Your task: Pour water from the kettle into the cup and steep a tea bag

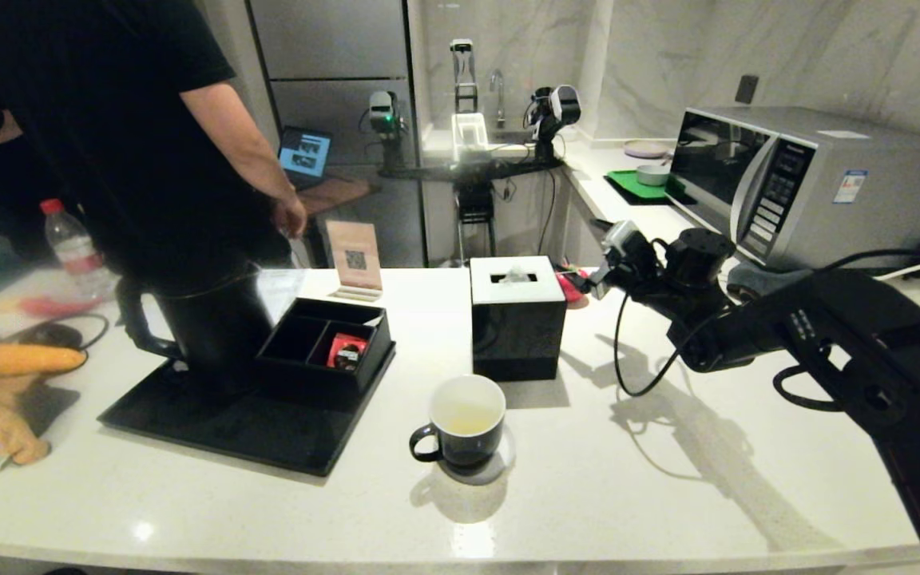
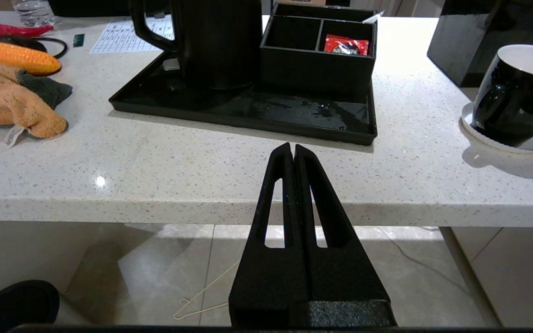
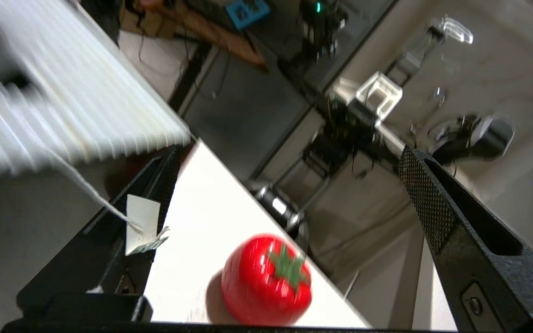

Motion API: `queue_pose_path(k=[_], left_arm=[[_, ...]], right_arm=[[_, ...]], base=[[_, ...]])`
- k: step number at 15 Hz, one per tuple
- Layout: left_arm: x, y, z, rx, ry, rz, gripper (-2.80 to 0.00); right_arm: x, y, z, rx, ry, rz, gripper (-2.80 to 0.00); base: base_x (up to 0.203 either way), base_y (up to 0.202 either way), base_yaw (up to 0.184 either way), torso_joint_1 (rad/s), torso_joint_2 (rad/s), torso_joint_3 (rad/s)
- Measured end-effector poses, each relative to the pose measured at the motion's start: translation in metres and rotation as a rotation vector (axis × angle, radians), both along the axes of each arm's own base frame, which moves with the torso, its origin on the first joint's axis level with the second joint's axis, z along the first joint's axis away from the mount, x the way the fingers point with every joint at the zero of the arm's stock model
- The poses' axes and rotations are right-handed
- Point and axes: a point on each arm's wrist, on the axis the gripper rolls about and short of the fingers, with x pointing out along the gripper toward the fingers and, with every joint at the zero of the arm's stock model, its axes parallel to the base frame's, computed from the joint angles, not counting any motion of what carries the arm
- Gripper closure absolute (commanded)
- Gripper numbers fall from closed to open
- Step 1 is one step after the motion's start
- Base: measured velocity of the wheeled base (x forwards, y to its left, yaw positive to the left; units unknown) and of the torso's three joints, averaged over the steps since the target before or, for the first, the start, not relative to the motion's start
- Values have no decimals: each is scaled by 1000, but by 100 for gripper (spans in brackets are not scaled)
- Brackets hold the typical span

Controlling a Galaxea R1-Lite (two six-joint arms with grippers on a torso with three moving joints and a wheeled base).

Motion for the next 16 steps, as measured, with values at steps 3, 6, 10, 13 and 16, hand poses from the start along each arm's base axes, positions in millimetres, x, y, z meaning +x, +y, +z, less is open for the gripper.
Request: queue_pose_path(k=[3, 6, 10, 13, 16], left_arm=[[0, 0, 0, 0, 0, -1, 0], [0, 0, 0, 0, 0, 0, 0], [0, 0, 0, 0, 0, 0, 0], [0, 0, 0, 0, 0, 0, 0], [0, 0, 0, 0, 0, -1, 0]], right_arm=[[3, -12, 1, 6, -24, -35, -280], [7, -18, 7, 10, -50, -45, -280], [6, -16, 8, -4, -64, -16, -280], [3, -11, 4, -15, -66, 33, -280], [-3, -4, -8, -28, -46, 79, -280]], base=[[0, 0, 0, 0, 0, 0], [0, 0, 0, 0, 0, 0], [0, 0, 0, 0, 0, 0], [0, 0, 0, 0, 0, 0], [0, 0, 0, 0, 0, 0]])
